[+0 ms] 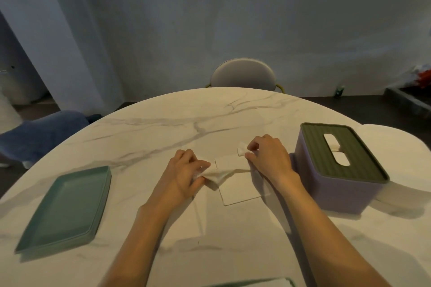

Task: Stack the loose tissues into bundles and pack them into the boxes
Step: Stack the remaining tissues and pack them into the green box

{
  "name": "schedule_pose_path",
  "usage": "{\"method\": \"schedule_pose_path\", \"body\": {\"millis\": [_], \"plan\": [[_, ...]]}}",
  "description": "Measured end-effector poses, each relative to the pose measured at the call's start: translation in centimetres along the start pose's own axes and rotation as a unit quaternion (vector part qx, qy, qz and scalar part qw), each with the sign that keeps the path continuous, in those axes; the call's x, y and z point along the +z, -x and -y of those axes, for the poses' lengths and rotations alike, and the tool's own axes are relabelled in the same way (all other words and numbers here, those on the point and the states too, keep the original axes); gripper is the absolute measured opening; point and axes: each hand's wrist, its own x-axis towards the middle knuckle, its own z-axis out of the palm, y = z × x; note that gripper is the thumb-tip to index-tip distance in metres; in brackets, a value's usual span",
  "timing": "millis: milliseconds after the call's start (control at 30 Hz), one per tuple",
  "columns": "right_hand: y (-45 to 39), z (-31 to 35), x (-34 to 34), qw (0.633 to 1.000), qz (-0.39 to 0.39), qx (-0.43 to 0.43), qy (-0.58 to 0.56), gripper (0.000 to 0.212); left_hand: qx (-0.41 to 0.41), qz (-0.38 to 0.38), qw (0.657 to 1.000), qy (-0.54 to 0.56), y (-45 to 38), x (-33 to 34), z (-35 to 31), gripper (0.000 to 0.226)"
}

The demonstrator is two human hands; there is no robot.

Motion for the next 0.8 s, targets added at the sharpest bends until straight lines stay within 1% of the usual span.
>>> {"method": "schedule_pose_path", "body": {"millis": [67,167,233,267,300,333,367,400,433,467,500,533,567,600,633,700,767,800], "plan": [[0.1,0.3,-0.2,1.000,-0.005,-0.004,-0.020,0.016,-0.015,-0.006,1.000,0.003,0.3,0.1,-0.6,0.030],[-0.3,0.1,-0.2,0.992,-0.026,-0.012,-0.121,0.017,-0.080,-0.038,0.996,0.000,0.4,-0.2,-1.8,0.018],[-0.6,0.4,-0.7,0.979,-0.052,-0.016,-0.195,0.017,-0.162,-0.092,0.979,0.079,0.2,-0.9,-2.2,0.018],[-0.7,0.8,-1.0,0.970,-0.064,-0.016,-0.234,0.018,-0.209,-0.125,0.959,0.141,0.1,-1.2,-2.3,0.016],[-0.8,1.2,-1.5,0.958,-0.067,-0.007,-0.278,0.020,-0.260,-0.153,0.928,0.220,0.0,-1.7,-2.5,0.013],[-0.9,1.8,-2.0,0.944,-0.061,0.012,-0.323,0.021,-0.309,-0.166,0.879,0.323,-0.1,-2.1,-2.9,0.014],[-0.9,2.3,-2.4,0.931,-0.044,0.038,-0.361,0.020,-0.348,-0.164,0.811,0.441,-0.2,-2.4,-3.3,0.020],[-0.9,2.7,-2.9,0.918,-0.021,0.059,-0.393,0.020,-0.370,-0.155,0.733,0.550,-0.4,-2.7,-3.7,0.025],[-0.8,2.9,-3.3,0.906,0.009,0.068,-0.417,0.026,-0.383,-0.139,0.656,0.635,-0.4,-3.1,-4.1,0.030],[-0.6,3.2,-3.6,0.895,0.040,0.069,-0.439,0.033,-0.393,-0.118,0.593,0.693,-0.4,-3.3,-4.4,0.038],[-0.4,3.2,-3.9,0.887,0.070,0.066,-0.453,0.036,-0.404,-0.098,0.546,0.728,-0.3,-3.6,-4.8,0.045],[-0.2,3.4,-4.1,0.883,0.093,0.061,-0.456,0.038,-0.415,-0.086,0.512,0.747,-0.1,-3.7,-4.8,0.051],[-0.1,3.3,-4.0,0.888,0.104,0.051,-0.445,0.038,-0.426,-0.076,0.484,0.761,0.0,-3.8,-5.0,0.055],[0.0,3.3,-3.9,0.900,0.105,0.037,-0.421,0.035,-0.435,-0.069,0.460,0.771,0.1,-3.7,-4.9,0.057],[0.0,3.1,-3.6,0.916,0.104,0.023,-0.387,0.030,-0.440,-0.065,0.444,0.778,0.1,-3.6,-4.9,0.060],[-0.1,3.0,-3.3,0.939,0.108,-0.001,-0.326,0.025,-0.441,-0.061,0.432,0.784,-0.1,-3.3,-5.0,0.064],[-0.2,3.5,-3.6,0.942,0.110,-0.017,-0.318,0.019,-0.434,-0.066,0.433,0.788,-0.2,-3.2,-5.1,0.061],[-0.2,3.9,-4.1,0.936,0.110,-0.027,-0.332,0.017,-0.428,-0.074,0.434,0.789,-0.2,-3.2,-5.3,0.057]]}}
